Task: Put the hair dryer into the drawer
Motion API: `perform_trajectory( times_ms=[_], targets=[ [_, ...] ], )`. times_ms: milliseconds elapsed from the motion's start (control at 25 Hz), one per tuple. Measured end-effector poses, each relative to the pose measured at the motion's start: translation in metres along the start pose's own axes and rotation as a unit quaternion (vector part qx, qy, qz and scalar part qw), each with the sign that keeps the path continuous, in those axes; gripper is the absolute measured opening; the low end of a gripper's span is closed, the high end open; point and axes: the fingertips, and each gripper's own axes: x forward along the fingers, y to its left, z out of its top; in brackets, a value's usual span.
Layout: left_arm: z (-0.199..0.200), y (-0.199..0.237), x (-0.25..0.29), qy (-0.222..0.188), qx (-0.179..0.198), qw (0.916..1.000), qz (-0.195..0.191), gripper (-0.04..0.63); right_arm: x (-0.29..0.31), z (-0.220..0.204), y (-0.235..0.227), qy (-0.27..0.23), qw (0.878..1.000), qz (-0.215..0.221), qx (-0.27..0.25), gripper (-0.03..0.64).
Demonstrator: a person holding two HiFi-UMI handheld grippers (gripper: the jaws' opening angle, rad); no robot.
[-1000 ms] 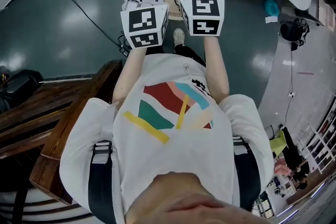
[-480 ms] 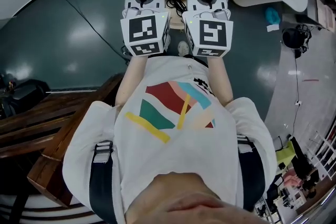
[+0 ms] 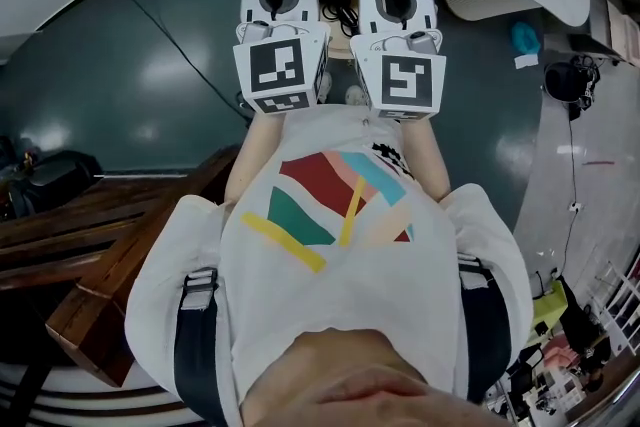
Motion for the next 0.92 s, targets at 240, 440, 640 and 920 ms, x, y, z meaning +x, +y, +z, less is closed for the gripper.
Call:
perform_trajectory(
  times_ms=[240,440,640,920],
  targets=[
    [0.002,0.001,-0.004,-0.004,-0.001,0.9999,0.009,0.014,-0.003,-0.001,-0.004,-0.002,1.0,0.001,-0.015,0.011],
    [0.003,0.002,-0.005,-0.005,-0.001,0.9999,0.015,0.014,-0.003,0.003,-0.004,-0.012,1.0,0.008,-0.02,0.011],
    [0.004,0.002,-0.007,-0.007,-0.001,0.9999,0.016,0.014,-0.005,0.003,-0.002,-0.007,1.0,0.007,-0.014,0.011],
    [0.003,-0.003,-0.005,-0.007,0.0,0.9998,0.018,0.014,-0.007,0.0,-0.012,-0.007,1.0,0.005,-0.015,0.011]
  ],
)
